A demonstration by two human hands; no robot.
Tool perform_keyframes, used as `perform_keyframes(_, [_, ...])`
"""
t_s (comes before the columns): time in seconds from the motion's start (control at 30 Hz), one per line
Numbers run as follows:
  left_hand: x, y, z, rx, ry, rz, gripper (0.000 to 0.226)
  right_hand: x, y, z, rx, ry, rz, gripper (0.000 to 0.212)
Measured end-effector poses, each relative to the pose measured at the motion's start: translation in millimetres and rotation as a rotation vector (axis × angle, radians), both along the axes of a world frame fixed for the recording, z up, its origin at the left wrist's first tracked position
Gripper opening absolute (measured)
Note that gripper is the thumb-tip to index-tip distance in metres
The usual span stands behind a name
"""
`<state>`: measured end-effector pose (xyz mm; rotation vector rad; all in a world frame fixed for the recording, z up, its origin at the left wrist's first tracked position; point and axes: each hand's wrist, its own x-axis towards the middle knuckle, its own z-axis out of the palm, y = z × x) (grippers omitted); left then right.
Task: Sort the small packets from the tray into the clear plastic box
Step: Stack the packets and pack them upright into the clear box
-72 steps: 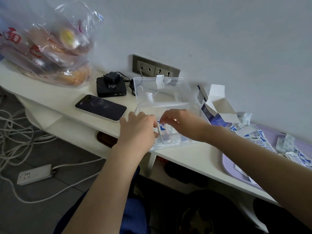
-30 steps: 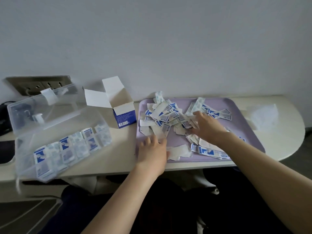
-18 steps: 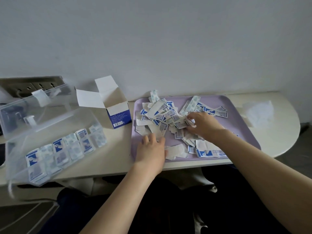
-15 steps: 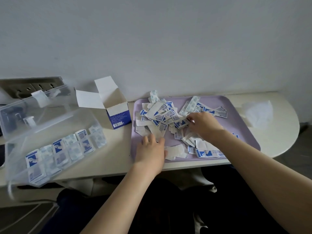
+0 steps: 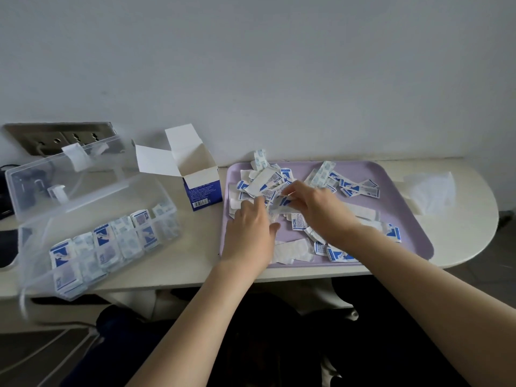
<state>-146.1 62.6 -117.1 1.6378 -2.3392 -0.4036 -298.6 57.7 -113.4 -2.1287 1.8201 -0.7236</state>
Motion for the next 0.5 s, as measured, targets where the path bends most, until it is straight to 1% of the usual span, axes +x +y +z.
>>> perform_keyframes(0.07, [1,-2,1,-0.014,0.033,0.015,0.049,11,3,-6,0.059,0.055,0.076,0.023])
perform_keyframes(0.17, [5,-2,-2,0.03,-0.052,0.008,0.031,22,5,-20,0.138,0.172,0.22,0.025])
perform_keyframes(0.23, [8,-2,-5,0.093,-0.115,0.013,0.023,25,6,-25,0.201,0.246,0.255,0.023])
perform_keyframes(0.3, [11,-2,-7,0.118,-0.145,0.029,0.02,25,7,-23,0.253,0.282,0.237,0.023])
perform_keyframes(0.4, [14,-3,-8,0.095,-0.158,0.038,0.02,19,9,-18,0.304,0.25,0.148,0.03])
perform_keyframes(0.5, [18,-3,-7,0.067,-0.146,0.028,0.023,12,8,-19,0.314,0.221,0.083,0.021])
